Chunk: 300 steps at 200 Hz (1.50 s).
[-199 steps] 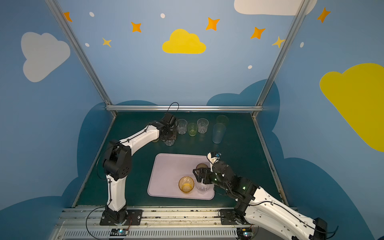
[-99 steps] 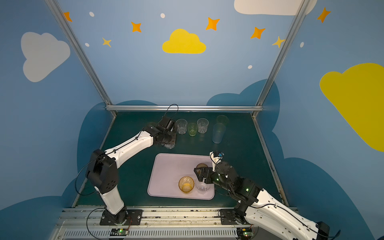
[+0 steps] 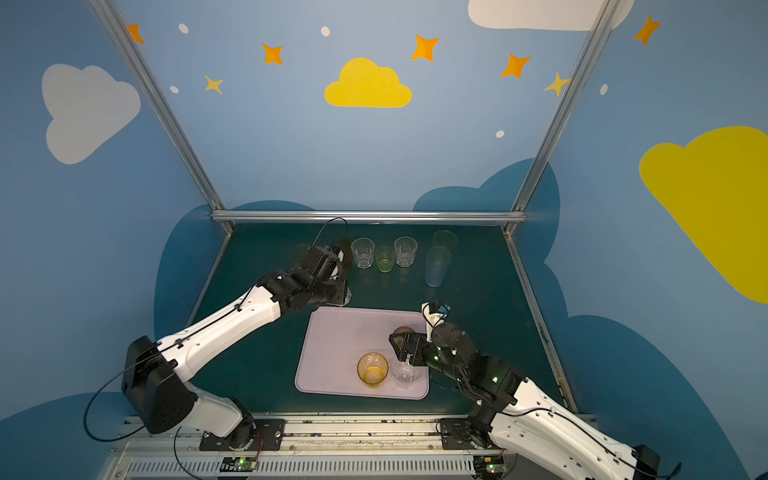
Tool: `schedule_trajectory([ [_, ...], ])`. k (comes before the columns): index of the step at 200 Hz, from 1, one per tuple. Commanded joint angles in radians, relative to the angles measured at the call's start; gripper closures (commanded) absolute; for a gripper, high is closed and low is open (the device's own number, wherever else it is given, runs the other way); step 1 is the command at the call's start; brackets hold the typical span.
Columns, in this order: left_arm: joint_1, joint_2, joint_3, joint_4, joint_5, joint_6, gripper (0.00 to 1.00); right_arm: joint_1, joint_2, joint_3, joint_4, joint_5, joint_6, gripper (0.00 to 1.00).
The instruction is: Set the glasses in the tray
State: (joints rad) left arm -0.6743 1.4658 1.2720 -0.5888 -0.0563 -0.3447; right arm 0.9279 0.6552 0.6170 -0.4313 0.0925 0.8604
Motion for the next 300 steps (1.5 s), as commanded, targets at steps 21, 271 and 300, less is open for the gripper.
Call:
schedule_trajectory([
  [21, -0.028, -0.130, -0.083, 0.004, -0.022, -0.025, 0.96, -0.010, 0.003, 0.049, -0.035, -0.011, 0.007, 0.13],
  [271, -0.238, -0.271, -0.306, 0.089, -0.030, -0.189, 0.96, -0.052, 0.022, 0.060, -0.049, -0.111, 0.004, 0.13],
  [300, -0.258, -0.251, -0.306, 0.101, -0.033, -0.189, 0.96, -0.055, 0.021, 0.060, -0.056, -0.116, 0.010, 0.13],
])
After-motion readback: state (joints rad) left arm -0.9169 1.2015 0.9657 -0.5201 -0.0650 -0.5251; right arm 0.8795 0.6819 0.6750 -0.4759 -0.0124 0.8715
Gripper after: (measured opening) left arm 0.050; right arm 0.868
